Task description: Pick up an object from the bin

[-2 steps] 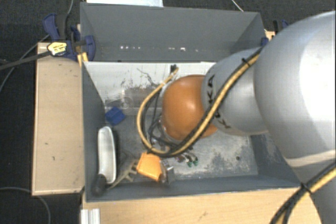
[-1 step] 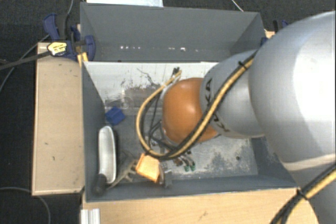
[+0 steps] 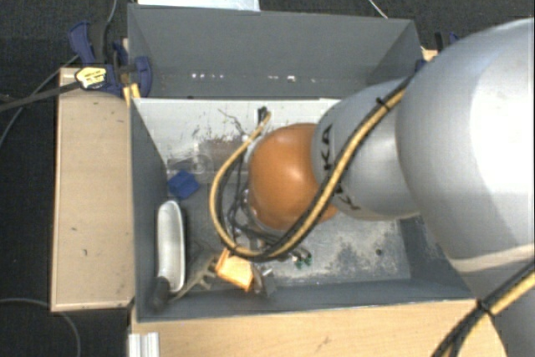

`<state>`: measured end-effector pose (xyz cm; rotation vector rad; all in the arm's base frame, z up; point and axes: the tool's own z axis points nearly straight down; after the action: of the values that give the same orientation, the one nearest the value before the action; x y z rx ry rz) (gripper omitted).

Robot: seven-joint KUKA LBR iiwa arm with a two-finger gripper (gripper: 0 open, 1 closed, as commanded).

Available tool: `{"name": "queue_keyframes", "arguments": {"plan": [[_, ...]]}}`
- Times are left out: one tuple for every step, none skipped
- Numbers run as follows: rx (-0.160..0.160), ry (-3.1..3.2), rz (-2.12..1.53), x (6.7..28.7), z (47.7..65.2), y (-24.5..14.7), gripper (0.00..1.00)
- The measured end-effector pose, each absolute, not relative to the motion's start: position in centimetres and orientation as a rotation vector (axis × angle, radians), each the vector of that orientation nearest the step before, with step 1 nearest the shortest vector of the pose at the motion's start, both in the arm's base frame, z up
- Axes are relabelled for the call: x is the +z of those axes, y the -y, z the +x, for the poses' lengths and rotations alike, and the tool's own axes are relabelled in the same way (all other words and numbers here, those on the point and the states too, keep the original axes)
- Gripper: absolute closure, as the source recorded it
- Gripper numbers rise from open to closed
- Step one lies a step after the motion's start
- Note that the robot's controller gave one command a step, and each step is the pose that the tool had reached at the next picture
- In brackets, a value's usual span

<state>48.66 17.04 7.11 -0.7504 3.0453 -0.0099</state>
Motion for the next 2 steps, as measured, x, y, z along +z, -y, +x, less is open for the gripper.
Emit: {"name": "queue_keyframes", "arguments": {"plan": [[-0.013,-3.076,-0.557,7.39,48.22,-16.94,1.0],[-0.013,-3.076,-0.558,7.39,48.22,-16.95,1.0]]}}
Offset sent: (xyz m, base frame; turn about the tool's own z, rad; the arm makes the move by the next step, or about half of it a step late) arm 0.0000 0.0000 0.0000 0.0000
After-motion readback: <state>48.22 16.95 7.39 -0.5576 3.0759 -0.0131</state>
